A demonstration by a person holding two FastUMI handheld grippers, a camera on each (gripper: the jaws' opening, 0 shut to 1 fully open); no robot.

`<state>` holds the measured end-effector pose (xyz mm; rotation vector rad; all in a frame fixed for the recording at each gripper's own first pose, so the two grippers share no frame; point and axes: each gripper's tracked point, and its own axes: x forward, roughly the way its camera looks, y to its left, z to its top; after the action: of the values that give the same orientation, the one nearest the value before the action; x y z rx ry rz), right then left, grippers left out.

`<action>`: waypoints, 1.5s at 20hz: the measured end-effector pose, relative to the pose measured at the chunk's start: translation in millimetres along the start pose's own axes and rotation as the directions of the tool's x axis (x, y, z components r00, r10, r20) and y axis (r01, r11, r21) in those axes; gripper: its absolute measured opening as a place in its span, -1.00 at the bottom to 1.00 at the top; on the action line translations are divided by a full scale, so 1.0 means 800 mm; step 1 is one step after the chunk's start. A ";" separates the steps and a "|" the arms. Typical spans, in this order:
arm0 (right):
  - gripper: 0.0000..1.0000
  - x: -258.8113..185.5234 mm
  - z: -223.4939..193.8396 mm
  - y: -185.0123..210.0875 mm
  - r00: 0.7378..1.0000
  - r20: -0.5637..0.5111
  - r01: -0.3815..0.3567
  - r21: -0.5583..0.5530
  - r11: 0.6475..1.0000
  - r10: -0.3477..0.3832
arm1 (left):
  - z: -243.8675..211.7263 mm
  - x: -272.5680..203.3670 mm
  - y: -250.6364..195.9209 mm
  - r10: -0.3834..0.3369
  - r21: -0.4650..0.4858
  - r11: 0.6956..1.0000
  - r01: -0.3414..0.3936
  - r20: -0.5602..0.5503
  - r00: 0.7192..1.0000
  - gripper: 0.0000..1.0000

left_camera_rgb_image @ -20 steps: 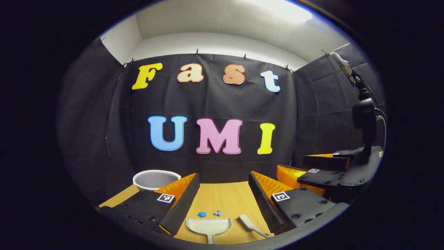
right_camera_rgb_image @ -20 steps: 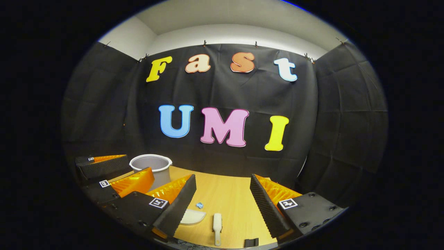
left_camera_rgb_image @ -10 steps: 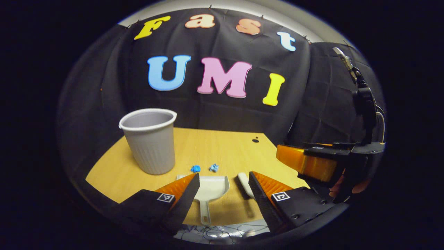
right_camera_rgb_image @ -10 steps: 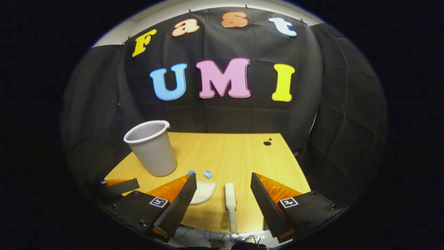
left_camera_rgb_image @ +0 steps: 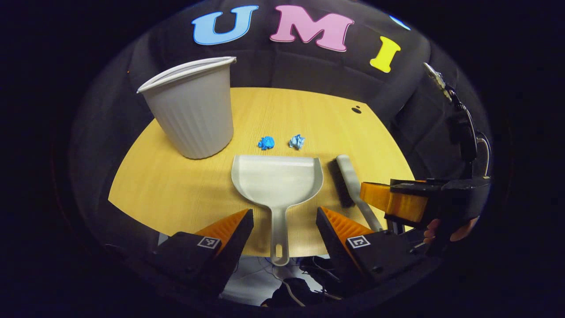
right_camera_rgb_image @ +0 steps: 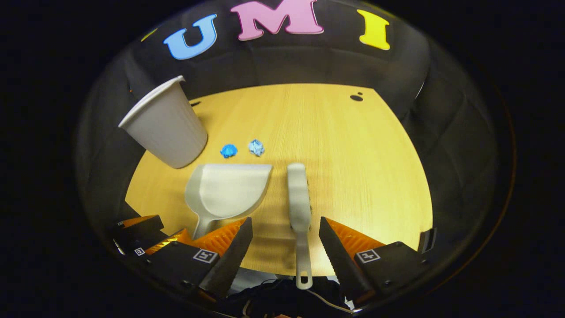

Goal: Pick up the small broom and dustpan from the desktop, sweep the trash into the dustpan with the broom, and then empty the trash into the garbage bin.

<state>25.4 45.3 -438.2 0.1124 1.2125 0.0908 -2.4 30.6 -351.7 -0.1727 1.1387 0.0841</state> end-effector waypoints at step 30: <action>0.02 0.129 -0.047 -0.036 0.894 -0.440 0.068 -0.041 0.997 -0.079 | 0.009 0.165 0.009 0.072 0.057 0.997 -0.049 -0.523 0.850 -0.29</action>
<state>26.4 31.5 -551.2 0.0230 1.6704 0.0661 58.1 35.8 -469.2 -0.1243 1.6956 0.0705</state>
